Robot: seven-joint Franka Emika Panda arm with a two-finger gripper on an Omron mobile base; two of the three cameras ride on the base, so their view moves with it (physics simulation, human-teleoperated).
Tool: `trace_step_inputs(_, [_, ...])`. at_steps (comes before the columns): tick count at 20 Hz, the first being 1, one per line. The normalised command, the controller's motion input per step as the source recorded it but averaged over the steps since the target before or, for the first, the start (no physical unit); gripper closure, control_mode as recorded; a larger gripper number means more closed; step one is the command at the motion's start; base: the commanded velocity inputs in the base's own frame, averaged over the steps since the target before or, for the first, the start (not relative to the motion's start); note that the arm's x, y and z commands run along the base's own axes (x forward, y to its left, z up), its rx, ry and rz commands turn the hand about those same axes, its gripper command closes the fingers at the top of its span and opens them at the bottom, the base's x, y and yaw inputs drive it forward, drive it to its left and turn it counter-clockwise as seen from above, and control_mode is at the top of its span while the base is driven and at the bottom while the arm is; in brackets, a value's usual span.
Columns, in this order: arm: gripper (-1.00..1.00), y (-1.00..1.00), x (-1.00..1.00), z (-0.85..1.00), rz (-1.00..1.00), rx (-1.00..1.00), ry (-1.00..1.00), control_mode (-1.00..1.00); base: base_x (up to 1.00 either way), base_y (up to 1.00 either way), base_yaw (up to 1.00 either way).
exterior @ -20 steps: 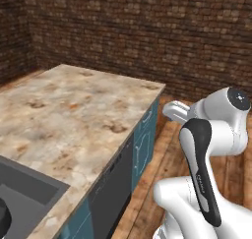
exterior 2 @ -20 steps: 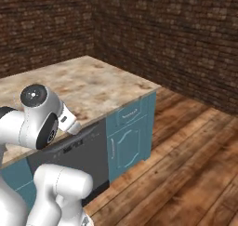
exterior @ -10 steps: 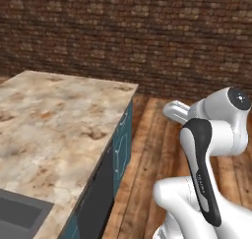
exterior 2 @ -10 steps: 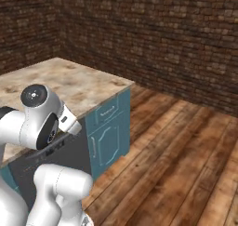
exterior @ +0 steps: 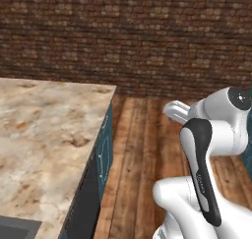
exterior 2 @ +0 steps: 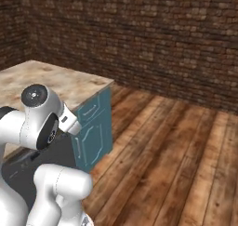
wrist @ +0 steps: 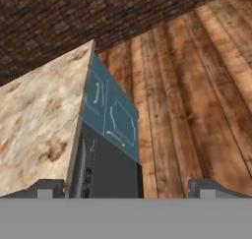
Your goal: Move the pot and pan from the stove into the sink.
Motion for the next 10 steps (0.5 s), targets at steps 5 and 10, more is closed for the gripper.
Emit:
trace_step_inputs(5, [-1.00,0.00,0.00,0.00,0.00,0.00,0.00,1.00,-0.09,-0.23,-0.28])
trace_step_inputs(10, [-1.00,0.00,0.00,0.00,0.00,0.00,0.00,1.00,0.05,-0.10,-0.38])
